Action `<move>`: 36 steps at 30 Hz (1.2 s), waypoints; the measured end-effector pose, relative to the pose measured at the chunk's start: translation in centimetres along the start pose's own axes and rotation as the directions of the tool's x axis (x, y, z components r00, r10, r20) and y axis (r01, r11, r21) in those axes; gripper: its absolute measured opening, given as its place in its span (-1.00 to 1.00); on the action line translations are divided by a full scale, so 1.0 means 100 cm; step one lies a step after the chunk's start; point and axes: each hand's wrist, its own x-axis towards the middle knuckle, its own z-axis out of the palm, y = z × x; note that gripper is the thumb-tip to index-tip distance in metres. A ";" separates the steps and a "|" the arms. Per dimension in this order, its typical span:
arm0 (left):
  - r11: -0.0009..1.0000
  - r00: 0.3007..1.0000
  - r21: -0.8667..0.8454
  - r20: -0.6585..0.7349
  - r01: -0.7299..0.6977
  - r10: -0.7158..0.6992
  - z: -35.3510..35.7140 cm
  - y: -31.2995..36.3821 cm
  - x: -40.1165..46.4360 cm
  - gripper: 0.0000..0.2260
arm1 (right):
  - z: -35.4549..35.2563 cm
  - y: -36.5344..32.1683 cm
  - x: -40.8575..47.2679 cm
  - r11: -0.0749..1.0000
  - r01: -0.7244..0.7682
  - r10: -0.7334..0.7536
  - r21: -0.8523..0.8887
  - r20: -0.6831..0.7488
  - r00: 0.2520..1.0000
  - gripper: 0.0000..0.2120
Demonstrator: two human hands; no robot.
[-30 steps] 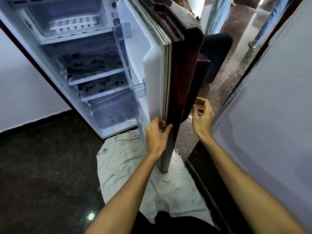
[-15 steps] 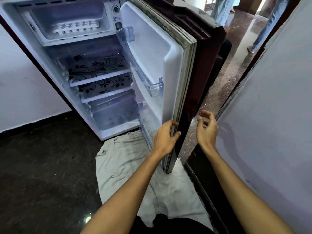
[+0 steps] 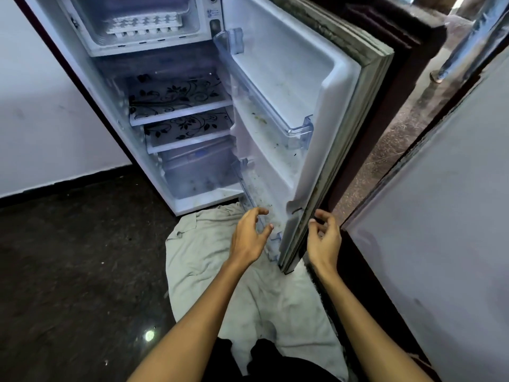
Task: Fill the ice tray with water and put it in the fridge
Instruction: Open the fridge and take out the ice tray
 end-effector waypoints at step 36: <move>0.998 0.878 0.001 -0.476 0.063 -0.055 -0.342 -0.077 0.386 -0.72 | 0.439 -0.274 0.251 0.917 0.388 -0.285 -0.093 0.530 0.799 -0.56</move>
